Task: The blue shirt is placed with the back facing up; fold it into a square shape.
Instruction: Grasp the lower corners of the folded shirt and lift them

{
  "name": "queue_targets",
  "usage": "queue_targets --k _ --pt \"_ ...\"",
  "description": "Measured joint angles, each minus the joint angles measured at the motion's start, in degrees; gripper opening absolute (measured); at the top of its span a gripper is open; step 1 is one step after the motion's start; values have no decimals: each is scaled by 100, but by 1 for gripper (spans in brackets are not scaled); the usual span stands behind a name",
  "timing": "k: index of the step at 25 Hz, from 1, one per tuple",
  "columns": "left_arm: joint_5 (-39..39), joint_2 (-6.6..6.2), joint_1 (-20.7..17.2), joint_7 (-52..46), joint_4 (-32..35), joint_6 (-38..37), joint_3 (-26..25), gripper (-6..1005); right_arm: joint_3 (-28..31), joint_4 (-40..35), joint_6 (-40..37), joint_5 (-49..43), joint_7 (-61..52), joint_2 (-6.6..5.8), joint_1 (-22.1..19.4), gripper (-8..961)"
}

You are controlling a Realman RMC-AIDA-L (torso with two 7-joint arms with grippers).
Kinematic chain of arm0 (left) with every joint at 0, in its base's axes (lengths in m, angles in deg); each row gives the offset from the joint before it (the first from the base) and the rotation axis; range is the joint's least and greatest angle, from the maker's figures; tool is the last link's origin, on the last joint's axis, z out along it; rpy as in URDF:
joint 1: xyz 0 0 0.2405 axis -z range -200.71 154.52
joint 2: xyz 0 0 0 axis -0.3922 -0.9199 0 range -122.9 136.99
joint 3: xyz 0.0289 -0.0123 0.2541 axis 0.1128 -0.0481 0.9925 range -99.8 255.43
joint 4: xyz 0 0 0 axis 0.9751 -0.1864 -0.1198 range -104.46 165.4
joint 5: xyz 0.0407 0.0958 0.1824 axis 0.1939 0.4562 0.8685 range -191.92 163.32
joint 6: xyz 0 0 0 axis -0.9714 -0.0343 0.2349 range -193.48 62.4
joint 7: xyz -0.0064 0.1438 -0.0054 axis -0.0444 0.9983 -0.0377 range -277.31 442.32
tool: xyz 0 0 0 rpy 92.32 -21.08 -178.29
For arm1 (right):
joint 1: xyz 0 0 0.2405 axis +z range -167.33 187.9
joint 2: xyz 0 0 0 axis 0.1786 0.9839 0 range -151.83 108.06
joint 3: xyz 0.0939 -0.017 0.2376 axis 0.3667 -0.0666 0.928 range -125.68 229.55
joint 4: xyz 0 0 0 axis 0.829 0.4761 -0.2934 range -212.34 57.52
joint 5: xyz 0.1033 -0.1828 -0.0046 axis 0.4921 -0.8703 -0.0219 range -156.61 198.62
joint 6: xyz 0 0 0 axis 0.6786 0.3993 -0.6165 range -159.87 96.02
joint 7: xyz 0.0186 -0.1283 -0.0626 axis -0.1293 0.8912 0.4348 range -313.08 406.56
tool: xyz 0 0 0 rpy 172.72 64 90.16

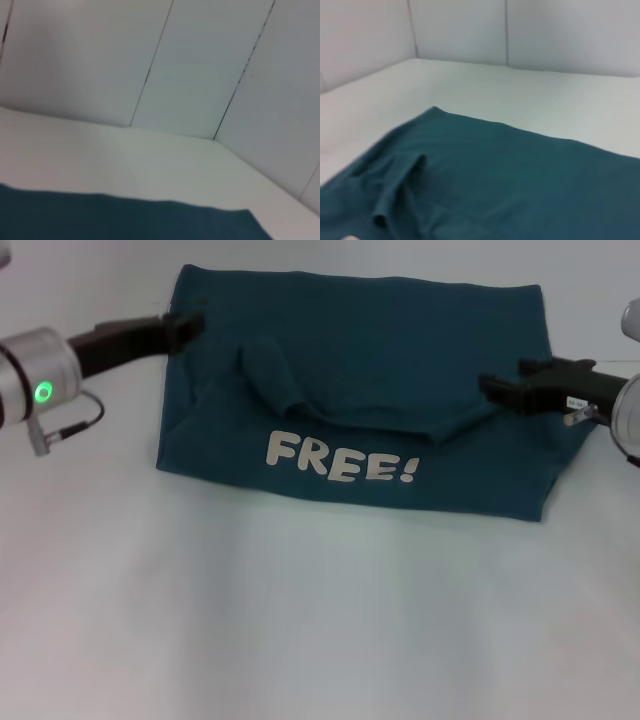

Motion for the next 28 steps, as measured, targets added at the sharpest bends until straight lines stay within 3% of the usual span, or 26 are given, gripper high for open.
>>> queue_targets --k 9,14,20,24,28 --pt "32 7 -601 81 352 -214 192 320 -49 44 -1102 965 -51 21 -364 640" --pt "280 48 -827 228 768 -413 256 323 -78 149 -1344 1334 -2 26 -554 641" --pt "1560 -20 -389 -208 645 -467 314 372 -73 512 -1292 1366 233 25 -459 641" --pt "2314 -88 37 -463 61 -224 344 404 -72 683 -1240 1464 390 25 -395 641" --pt "2456 -97 197 -512 -438 321 352 431 -76 917 -1182 1681 638 26 -365 641"
